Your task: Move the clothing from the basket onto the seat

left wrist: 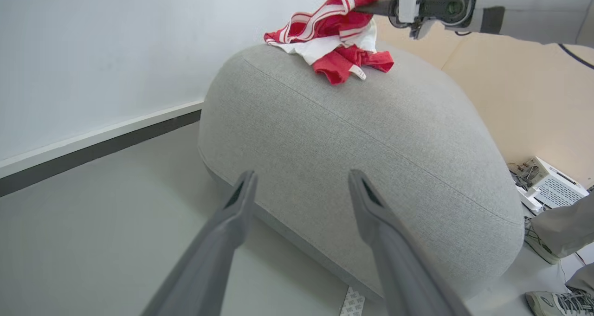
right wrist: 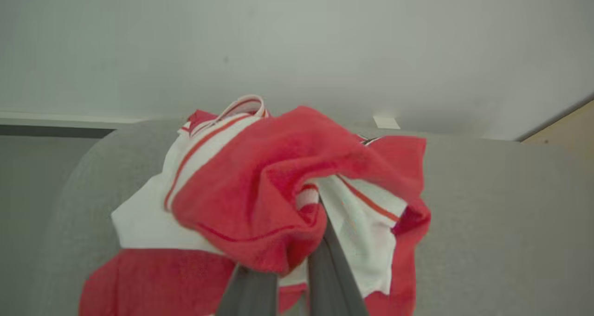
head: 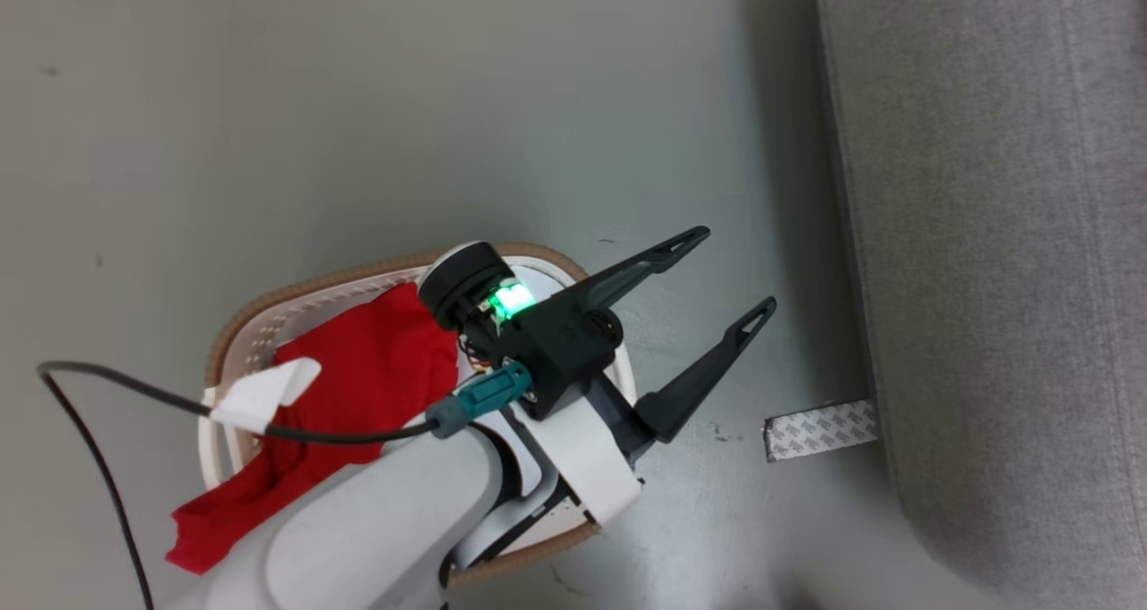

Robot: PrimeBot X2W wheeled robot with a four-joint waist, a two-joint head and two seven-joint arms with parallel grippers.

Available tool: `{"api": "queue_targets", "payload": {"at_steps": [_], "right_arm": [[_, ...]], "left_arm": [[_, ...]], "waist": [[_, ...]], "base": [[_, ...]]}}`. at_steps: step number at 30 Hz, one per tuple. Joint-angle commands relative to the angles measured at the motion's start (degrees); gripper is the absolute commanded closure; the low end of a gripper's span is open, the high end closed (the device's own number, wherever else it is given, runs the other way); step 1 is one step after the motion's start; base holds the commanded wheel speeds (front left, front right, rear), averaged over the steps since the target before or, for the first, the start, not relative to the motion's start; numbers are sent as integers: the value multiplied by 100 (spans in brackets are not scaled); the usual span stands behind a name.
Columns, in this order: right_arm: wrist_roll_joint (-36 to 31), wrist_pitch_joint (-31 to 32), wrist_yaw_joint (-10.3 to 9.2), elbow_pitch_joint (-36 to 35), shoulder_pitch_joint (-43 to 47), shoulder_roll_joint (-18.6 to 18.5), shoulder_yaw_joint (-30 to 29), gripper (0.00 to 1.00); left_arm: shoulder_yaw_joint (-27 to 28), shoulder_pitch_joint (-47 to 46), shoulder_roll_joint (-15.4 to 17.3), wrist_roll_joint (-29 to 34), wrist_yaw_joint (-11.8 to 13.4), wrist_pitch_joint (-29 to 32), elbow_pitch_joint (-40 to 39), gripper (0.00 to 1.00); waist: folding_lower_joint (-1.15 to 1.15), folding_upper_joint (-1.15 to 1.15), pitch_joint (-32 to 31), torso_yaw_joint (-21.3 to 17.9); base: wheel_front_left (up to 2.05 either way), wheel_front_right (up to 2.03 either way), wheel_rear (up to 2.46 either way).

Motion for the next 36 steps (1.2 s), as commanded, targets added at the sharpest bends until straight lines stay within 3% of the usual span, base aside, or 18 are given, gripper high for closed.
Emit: {"api": "queue_targets", "payload": {"at_steps": [1,5,6,8,11,14,18,27,32,36], "right_arm": [[82,161,-14,122,113,-7,88,100],[312,749,-14,504,335,50,449,100],[370,845,-14,527,368,73,524,80],[489,924,-14,589,356,32,588,0],[559,1062,-14,578,437,23,834,0],[674,1825,-14,367,610,-59,1390,0],[1001,2396,-14,-165,691,-268,1785,0],[1263,2019,-14,-1609,883,-779,1957,0],[1427,1690,-14,-2414,1398,-818,1741,0],[1373,1249,-14,-2998,2111,-663,1233,0]], "left_arm": [[23,-46,-10,-71,-15,-27,22,0],[40,7,-9,-105,18,-71,104,0],[43,28,-2,-121,30,-78,114,0],[44,66,17,-134,44,-108,140,0],[28,148,43,-137,44,-184,211,0],[9,283,41,-188,69,-264,279,0],[80,530,83,-339,164,-426,358,0],[414,1193,213,-711,477,-797,445,0],[843,1682,463,-949,817,-945,330,0],[1330,2150,758,-1111,1133,-1016,224,0]], "waist": [[-2,0,-14,30],[-2,0,-159,13],[-2,0,-206,1],[-2,0,-321,-26],[-2,0,-601,-73],[-2,0,-956,-110],[-2,0,-1485,-159],[-2,0,-2822,78],[-2,0,-3391,334],[-2,0,-3659,532]], "base": [[0,0,0],[0,0,0],[0,0,0],[0,0,0],[0,0,0],[0,0,0],[0,0,0],[0,0,0],[0,0,0],[0,0,0]]}}
